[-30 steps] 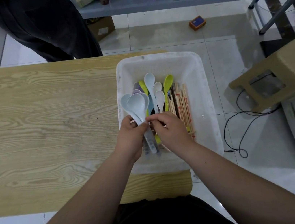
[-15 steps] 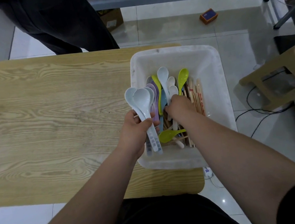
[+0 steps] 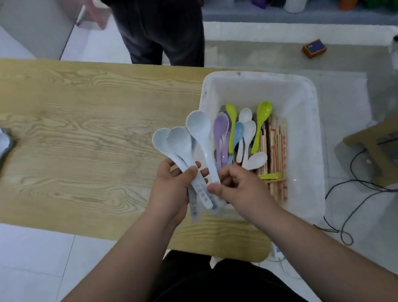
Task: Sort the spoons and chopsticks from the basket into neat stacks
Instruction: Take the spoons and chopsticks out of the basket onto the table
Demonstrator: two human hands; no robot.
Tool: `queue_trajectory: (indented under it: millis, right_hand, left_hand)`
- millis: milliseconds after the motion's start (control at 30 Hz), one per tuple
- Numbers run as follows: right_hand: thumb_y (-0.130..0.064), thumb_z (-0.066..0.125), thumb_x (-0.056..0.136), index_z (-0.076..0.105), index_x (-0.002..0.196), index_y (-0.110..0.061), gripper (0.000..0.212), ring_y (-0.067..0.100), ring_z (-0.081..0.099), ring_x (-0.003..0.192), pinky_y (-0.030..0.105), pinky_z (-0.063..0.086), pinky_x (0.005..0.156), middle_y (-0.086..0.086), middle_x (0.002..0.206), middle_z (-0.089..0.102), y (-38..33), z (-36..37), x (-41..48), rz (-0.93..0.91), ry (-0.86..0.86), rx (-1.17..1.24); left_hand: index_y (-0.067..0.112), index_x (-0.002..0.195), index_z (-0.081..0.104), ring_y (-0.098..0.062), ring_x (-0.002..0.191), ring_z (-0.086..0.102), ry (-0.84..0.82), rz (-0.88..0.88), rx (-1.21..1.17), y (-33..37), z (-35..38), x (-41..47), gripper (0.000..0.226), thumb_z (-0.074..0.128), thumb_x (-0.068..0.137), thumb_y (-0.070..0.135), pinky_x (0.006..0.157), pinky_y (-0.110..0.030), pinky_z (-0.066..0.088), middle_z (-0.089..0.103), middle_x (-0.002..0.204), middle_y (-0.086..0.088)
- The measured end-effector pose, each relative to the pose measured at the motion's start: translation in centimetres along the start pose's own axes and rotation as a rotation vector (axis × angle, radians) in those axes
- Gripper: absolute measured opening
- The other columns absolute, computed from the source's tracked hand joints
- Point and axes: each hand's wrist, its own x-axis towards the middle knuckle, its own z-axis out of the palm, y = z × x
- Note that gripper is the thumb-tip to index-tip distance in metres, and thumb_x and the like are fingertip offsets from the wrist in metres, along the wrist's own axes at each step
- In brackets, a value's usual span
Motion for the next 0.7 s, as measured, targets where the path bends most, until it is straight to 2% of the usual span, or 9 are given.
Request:
queue_trajectory:
  millis: [100, 167, 333, 433, 533, 600, 700]
  right_hand:
    - [-0.034, 0.077, 0.087, 0.065, 0.092, -0.021, 0.018, 0.004, 0.051, 0.058, 0.018, 0.038, 0.053, -0.004, 0.067, 0.056, -0.5, 2.0, -0.8, -0.069, -0.079, -0.037]
    - [-0.032, 0.078, 0.086, 0.069, 0.092, -0.024, 0.013, 0.0, 0.051, 0.056, 0.013, 0.036, 0.052, -0.008, 0.064, 0.056, -0.9, 3.4, -1.4, -0.104, -0.127, -0.067]
    - [-0.033, 0.075, 0.087, 0.075, 0.09, -0.026, 0.008, 0.004, 0.051, 0.057, 0.023, 0.036, 0.055, -0.006, 0.061, 0.056, -2.1, 7.9, -2.5, -0.206, -0.219, -0.251]
    - [-0.036, 0.067, 0.093, 0.073, 0.083, -0.02, 0.02, 0.008, 0.055, 0.065, 0.029, 0.041, 0.06, -0.002, 0.067, 0.06, -3.1, 11.3, -2.8, -0.26, -0.238, -0.354]
    - [-0.037, 0.07, 0.091, 0.068, 0.076, -0.019, 0.024, 0.005, 0.052, 0.062, 0.029, 0.039, 0.06, -0.006, 0.065, 0.057, -4.8, 15.6, -3.0, -0.242, -0.238, -0.398]
    - [-0.038, 0.076, 0.086, 0.069, 0.091, -0.022, 0.018, 0.004, 0.06, 0.07, 0.027, 0.048, 0.067, -0.008, 0.077, 0.065, -6.2, 19.1, -3.2, -0.192, -0.22, -0.34]
    - [-0.045, 0.073, 0.087, 0.065, 0.119, -0.026, 0.038, 0.007, 0.068, 0.089, 0.032, 0.058, 0.081, -0.009, 0.097, 0.071, -8.0, 24.8, -3.1, -0.075, -0.215, -0.141]
  left_hand:
    - [0.005, 0.123, 0.049, -0.031, 0.099, 0.073, 0.081, 0.026, -0.05, -0.7, -2.0, -1.9, 0.03, 0.057, 0.096, -0.005, 0.077, -0.043, 0.061, 0.071, 0.11, -0.015]
    - [0.005, 0.129, 0.046, -0.03, 0.1, 0.072, 0.116, 0.033, -0.043, -1.2, -3.6, -3.1, 0.037, 0.058, 0.095, -0.004, 0.074, -0.041, 0.06, 0.071, 0.113, -0.017]
    - [0.009, 0.126, 0.049, -0.033, 0.093, 0.074, 0.138, 0.047, -0.01, -1.4, -8.3, -5.4, 0.035, 0.06, 0.095, -0.002, 0.076, -0.046, 0.059, 0.074, 0.103, -0.017]
    - [0.015, 0.124, 0.049, -0.033, 0.092, 0.074, 0.148, 0.075, 0.047, -1.1, -12.1, -6.2, 0.037, 0.063, 0.093, 0.0, 0.082, -0.052, 0.058, 0.075, 0.102, -0.014]
    - [0.018, 0.128, 0.048, -0.031, 0.091, 0.074, 0.144, 0.094, 0.076, -0.4, -16.8, -7.0, 0.043, 0.064, 0.091, 0.002, 0.084, -0.054, 0.058, 0.076, 0.102, -0.01]
    - [0.019, 0.128, 0.048, -0.03, 0.091, 0.074, 0.154, 0.107, 0.079, 0.2, -20.5, -7.8, 0.044, 0.066, 0.09, 0.004, 0.083, -0.054, 0.058, 0.075, 0.103, -0.009]
    - [0.023, 0.127, 0.048, -0.024, 0.091, 0.075, 0.166, 0.122, 0.127, 0.9, -26.1, -9.0, 0.045, 0.07, 0.089, 0.01, 0.081, -0.047, 0.059, 0.075, 0.105, -0.005]
